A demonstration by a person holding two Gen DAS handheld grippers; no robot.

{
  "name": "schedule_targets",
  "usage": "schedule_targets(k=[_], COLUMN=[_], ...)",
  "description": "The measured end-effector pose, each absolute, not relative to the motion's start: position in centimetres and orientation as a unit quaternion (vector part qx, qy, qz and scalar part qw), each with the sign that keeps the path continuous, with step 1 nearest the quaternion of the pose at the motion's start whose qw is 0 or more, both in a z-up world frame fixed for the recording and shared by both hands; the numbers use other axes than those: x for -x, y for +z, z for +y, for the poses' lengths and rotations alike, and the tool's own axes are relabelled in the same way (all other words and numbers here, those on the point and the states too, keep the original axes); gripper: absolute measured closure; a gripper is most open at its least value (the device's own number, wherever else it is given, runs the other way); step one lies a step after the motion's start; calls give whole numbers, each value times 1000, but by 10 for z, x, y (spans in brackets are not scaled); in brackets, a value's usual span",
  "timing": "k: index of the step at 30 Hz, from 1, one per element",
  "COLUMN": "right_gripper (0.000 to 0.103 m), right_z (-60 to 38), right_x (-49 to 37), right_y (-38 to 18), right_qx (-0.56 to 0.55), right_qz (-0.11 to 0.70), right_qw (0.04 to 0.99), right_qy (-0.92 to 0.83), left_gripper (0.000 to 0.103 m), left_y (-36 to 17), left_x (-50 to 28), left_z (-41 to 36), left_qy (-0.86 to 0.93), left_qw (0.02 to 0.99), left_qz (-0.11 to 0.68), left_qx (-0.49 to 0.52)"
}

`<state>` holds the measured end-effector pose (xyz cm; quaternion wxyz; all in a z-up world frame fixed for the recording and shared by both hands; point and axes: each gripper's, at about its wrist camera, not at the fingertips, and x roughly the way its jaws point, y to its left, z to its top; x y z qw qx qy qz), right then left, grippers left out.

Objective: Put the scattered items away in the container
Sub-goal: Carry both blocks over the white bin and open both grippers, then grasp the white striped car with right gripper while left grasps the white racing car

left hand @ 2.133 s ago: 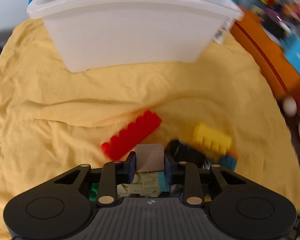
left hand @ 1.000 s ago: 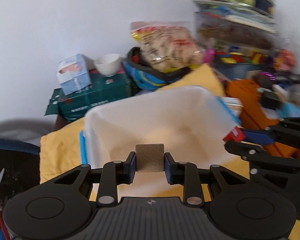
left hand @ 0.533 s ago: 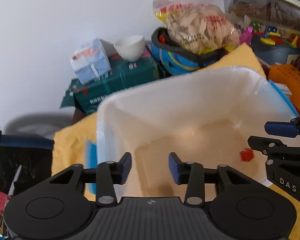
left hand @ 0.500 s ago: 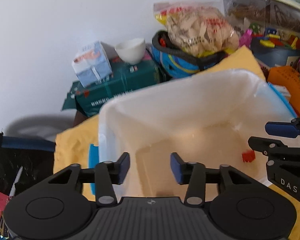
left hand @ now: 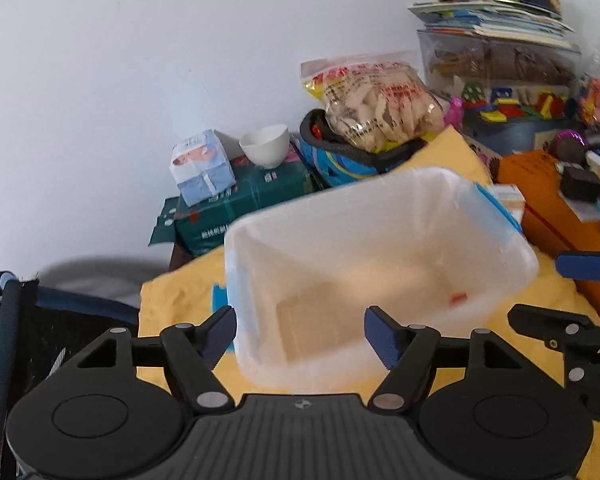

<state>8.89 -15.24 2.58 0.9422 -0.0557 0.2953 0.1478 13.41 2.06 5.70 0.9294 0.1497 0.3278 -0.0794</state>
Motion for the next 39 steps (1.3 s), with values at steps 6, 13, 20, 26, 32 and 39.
schedule_targets(k=[6, 13, 20, 26, 32, 39], right_gripper=[40, 34, 33, 34, 51, 72], right_z=[-157, -158, -157, -154, -139, -120], right_x=[-58, -38, -14, 22, 37, 38], right_y=[-7, -38, -52, -77, -85, -74], right_qx=[51, 31, 47, 94, 133, 172], right_qz=[348, 406, 416, 433, 442, 416], right_qw=[926, 904, 898, 882, 866, 860], right_qy=[136, 128, 134, 161, 194, 238], left_gripper=[29, 30, 42, 70, 80, 77], left_y=[32, 1, -24, -47, -54, -55], left_x=[-86, -44, -20, 10, 21, 21], left_z=[28, 35, 63, 68, 57, 50], left_qy=[-114, -138, -154, -190, -217, -231], left_qw=[916, 901, 880, 852, 838, 834], left_qz=[362, 393, 443, 480, 492, 492], left_qx=[-130, -122, -74, -87, -91, -99])
